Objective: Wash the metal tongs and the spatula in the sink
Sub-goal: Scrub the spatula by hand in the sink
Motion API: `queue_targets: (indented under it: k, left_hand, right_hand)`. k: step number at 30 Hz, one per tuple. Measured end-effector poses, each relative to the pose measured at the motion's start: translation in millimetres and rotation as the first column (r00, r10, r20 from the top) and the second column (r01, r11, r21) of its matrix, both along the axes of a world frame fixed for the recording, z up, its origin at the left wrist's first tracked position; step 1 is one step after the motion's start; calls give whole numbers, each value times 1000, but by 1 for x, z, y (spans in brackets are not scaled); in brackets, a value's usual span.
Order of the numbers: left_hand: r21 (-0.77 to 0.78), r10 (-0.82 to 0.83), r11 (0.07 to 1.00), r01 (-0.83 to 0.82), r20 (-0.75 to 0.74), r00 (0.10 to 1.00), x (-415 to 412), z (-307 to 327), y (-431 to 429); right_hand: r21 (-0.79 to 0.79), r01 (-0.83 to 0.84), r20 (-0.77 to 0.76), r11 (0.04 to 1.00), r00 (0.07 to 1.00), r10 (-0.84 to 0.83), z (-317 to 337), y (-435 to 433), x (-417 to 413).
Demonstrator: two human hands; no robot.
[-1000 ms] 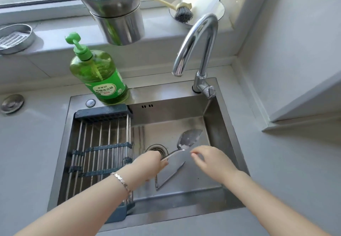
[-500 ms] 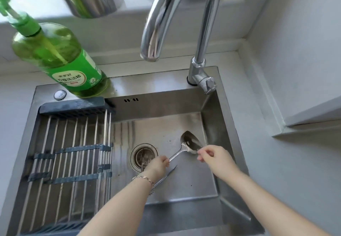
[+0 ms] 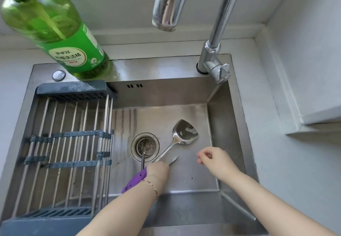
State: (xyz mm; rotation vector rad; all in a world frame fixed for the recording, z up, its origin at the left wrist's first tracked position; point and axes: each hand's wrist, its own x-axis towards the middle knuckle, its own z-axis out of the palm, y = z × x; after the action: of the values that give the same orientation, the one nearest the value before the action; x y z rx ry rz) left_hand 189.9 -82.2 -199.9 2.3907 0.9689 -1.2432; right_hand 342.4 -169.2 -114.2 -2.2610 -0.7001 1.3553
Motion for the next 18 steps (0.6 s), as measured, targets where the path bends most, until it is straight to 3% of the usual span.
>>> queue_targets:
  k: [3, 6, 9, 11, 14, 18]
  left_hand:
    - [-13, -74, 997, 74, -77, 994, -2, 0, 0]
    - [-48, -35, 998, 30, -101, 994, -3, 5, 2]
    - [-88, 51, 995, -52, -11, 999, -5, 23, 6]
    - [-231, 198, 957, -178, 66, 978, -8, 39, 15]
    - [-488, 534, 771, -408, 148, 833, -21, 64, 29]
    - [-664, 869, 382, -642, 22, 495, -36, 90, 35]
  right_hand:
    - [-25, -41, 23, 999, 999, 42, 1, -2, -5]
    - [-29, -59, 38, 998, 997, 60, 3, -4, -9]
    - [-27, -51, 55, 998, 997, 53, 11, -5, -12]
    - [-24, -53, 75, 998, 996, 55, 17, -3, -14]
    - [-34, -55, 102, 998, 993, 58, 30, 3, -15]
    - [-27, -58, 140, 998, 988, 61, 44, 13, -20]
